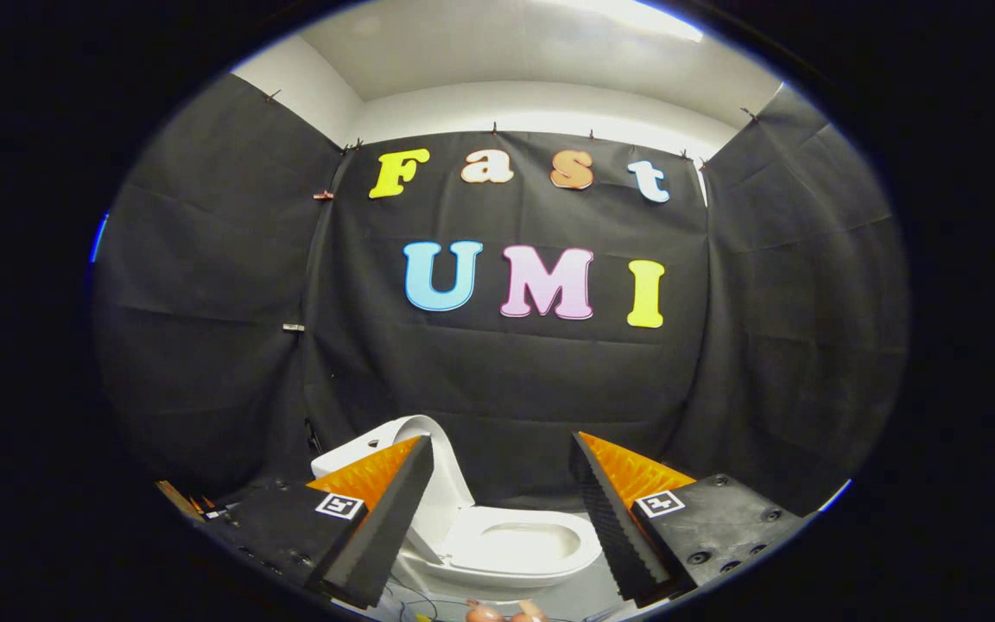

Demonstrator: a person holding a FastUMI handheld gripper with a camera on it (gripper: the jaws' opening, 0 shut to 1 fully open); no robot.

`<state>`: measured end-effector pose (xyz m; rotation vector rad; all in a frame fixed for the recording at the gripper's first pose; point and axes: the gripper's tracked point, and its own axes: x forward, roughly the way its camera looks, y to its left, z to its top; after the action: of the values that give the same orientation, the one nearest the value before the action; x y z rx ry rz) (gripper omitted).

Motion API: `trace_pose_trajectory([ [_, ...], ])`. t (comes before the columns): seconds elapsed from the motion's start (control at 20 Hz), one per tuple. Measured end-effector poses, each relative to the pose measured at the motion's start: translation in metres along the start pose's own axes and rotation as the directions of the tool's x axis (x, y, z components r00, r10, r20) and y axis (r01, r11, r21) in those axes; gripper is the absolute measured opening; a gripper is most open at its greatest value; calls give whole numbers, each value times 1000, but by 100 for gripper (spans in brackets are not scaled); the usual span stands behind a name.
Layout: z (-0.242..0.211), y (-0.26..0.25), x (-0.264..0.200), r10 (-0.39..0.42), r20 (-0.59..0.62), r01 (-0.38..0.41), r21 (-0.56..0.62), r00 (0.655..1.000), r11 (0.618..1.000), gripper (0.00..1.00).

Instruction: Open the toilet lid.

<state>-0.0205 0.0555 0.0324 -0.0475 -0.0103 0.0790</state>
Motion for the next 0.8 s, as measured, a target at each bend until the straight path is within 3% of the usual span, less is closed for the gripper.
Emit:
trace_pose_trajectory([
  [0.8, 18, -9, -35, -18, 40, 17, 19, 999, 1000, 98],
])
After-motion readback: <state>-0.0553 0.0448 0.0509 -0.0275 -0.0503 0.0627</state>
